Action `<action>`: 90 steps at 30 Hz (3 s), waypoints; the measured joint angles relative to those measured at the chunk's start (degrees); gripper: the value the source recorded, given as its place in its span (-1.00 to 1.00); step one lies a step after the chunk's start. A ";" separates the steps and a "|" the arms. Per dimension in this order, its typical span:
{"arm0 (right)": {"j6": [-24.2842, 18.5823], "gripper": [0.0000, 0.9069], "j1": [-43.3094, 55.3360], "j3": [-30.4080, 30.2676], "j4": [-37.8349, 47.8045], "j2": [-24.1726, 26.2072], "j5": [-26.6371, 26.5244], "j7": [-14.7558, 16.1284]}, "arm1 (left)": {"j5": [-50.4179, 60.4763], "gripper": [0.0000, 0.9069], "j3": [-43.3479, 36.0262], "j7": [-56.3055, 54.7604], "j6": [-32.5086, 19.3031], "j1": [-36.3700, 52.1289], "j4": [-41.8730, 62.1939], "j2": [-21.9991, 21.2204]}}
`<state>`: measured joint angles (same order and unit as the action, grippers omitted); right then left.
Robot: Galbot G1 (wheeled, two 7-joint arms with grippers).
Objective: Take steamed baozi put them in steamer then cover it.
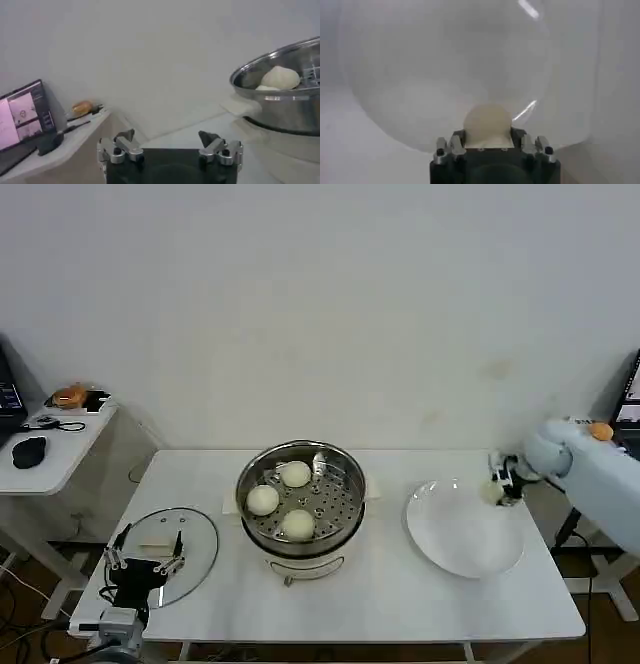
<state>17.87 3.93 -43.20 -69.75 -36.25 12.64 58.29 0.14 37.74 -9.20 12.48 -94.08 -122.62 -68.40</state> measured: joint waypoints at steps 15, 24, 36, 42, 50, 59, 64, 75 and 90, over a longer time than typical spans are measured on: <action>9.10 0.40 20.91 -14.82 -13.31 -7.07 -20.84 -5.38 | -5.72 1.00 1.52 0.44 -0.27 0.30 -0.09 2.22; 15.63 0.40 26.31 -19.98 -15.35 -15.80 -34.82 -11.25 | -8.43 1.00 1.60 0.35 -0.93 0.34 -0.44 2.25; 21.04 0.40 25.28 -24.21 -14.06 -23.16 -44.12 -16.59 | -9.48 1.00 1.79 0.43 -1.12 0.94 -0.38 2.28; 22.15 0.40 22.94 -24.89 -12.56 -25.05 -44.67 -17.73 | -9.55 1.00 1.68 0.52 -1.12 1.31 -0.37 2.29; 22.96 0.40 20.46 -25.01 -10.76 -26.69 -44.05 -18.08 | -9.58 1.00 1.72 0.61 -1.12 1.44 0.14 2.38; 23.37 0.40 18.50 -25.16 -9.43 -27.07 -42.42 -18.20 | -9.61 1.00 1.98 0.62 -1.12 1.41 0.28 2.56; 23.47 1.00 17.57 -24.64 -8.89 -27.33 -41.74 -18.38 | -9.58 1.00 2.00 0.61 -1.12 1.31 0.24 2.55; 23.63 1.00 17.36 -22.35 -9.64 -26.46 -41.92 -19.08 | -9.14 1.00 2.10 0.54 -1.05 1.19 0.20 2.47; 20.16 1.00 12.89 -12.37 -19.78 -17.65 -47.92 -31.06 | -9.41 1.00 1.42 0.27 -1.30 2.28 1.58 1.58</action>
<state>38.03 16.82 -55.57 -89.53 -53.89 -35.27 27.23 -9.27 39.17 -8.93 11.18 -91.80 -121.03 -66.82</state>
